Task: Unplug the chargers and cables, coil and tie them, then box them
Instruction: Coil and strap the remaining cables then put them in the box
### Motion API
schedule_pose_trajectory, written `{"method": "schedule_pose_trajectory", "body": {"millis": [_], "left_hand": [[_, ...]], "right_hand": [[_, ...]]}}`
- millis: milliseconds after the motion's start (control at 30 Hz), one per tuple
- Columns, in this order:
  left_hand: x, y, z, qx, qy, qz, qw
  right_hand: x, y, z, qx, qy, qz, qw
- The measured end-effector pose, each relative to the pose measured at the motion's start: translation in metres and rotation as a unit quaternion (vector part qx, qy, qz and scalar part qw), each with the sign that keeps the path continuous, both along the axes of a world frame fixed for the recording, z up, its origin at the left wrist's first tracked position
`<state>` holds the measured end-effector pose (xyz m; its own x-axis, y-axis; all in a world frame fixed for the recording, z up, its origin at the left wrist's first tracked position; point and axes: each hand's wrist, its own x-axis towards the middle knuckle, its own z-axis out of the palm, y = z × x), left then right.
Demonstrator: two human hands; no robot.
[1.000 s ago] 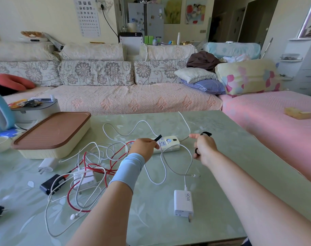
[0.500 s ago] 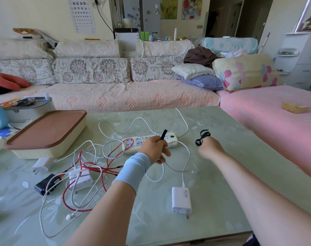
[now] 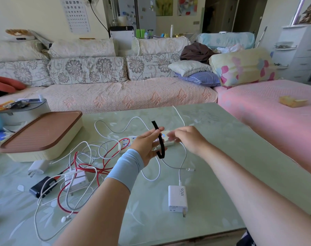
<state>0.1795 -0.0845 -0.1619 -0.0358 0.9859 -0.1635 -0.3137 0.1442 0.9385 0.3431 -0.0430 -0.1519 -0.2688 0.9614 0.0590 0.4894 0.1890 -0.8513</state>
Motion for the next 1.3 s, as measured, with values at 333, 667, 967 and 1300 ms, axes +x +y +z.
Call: {"method": "schedule_pose_trajectory", "body": {"millis": [333, 667, 967, 1300], "left_hand": [[0.008, 0.003, -0.003, 0.054, 0.144, 0.023, 0.988], [-0.025, 0.008, -0.018, -0.037, 0.806, -0.221, 0.548], [-0.088, -0.007, -0.009, -0.18, 0.806, -0.271, 0.494], [-0.064, -0.043, -0.007, -0.027, 0.764, -0.256, 0.592]], "right_hand": [[-0.003, -0.003, -0.002, -0.011, 0.018, 0.01, 1.0], [0.005, 0.024, -0.018, 0.18, -0.181, -0.15, 0.955], [-0.02, 0.029, -0.034, 0.21, -0.296, -0.077, 0.929], [-0.048, -0.002, -0.022, 0.118, -0.352, 0.01, 0.929]]}}
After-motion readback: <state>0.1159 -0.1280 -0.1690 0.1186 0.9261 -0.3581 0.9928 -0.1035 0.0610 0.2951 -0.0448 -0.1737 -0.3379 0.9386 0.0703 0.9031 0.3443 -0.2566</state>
